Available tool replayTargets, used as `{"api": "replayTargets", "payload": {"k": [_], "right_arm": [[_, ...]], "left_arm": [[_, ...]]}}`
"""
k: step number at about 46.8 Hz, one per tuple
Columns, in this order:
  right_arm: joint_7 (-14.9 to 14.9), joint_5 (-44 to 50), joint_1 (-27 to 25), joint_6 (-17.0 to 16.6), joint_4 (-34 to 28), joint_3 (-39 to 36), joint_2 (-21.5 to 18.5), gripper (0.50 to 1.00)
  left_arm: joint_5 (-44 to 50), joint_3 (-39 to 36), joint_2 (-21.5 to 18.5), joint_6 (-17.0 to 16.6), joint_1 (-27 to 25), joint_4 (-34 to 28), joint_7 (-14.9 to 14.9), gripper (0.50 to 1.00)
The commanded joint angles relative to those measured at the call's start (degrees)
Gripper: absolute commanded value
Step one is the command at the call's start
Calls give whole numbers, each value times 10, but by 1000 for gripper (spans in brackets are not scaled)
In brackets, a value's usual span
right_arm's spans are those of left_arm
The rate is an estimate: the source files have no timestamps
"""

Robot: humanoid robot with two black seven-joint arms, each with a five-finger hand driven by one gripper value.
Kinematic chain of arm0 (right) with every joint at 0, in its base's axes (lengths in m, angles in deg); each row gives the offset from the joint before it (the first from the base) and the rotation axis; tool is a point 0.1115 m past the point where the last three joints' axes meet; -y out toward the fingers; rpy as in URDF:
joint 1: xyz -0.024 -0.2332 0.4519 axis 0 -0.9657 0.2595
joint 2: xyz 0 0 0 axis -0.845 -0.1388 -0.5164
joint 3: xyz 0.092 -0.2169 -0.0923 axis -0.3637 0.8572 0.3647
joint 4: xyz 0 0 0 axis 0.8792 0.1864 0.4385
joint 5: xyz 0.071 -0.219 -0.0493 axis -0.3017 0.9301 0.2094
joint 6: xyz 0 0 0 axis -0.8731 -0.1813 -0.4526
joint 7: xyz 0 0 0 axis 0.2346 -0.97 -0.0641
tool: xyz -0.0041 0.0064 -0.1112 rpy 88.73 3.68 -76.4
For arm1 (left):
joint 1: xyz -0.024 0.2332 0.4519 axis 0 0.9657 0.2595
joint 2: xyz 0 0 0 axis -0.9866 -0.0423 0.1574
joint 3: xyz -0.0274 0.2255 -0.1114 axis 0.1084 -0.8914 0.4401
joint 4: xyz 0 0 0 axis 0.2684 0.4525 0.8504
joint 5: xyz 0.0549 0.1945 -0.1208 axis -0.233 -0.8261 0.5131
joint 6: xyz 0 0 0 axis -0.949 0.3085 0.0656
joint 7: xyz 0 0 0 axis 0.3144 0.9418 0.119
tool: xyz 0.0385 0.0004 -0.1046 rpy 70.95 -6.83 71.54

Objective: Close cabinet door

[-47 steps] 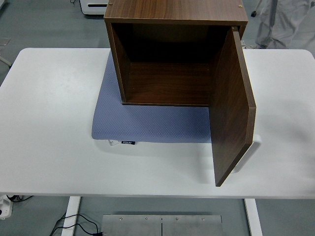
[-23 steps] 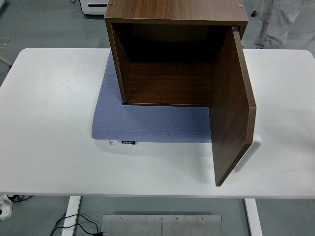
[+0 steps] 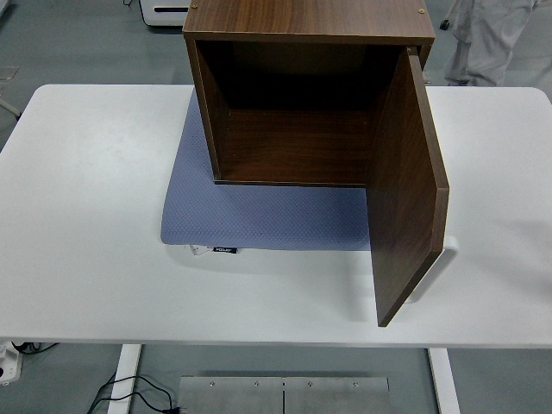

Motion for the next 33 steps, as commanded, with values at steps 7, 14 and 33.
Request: {"api": "replayTargets", "payload": {"k": [7, 14, 33], "right_arm": [[31, 1, -29, -34, 4, 0, 7, 1000], [31, 21, -52, -45, 15, 0, 6, 1000], [31, 68, -87, -46, 82, 0, 5, 1000]], "left_arm": [[0, 0, 0, 0, 0, 0, 0, 1000], [0, 0, 0, 0, 0, 0, 0, 1000], [0, 0, 0, 0, 0, 0, 0, 1000]]}}
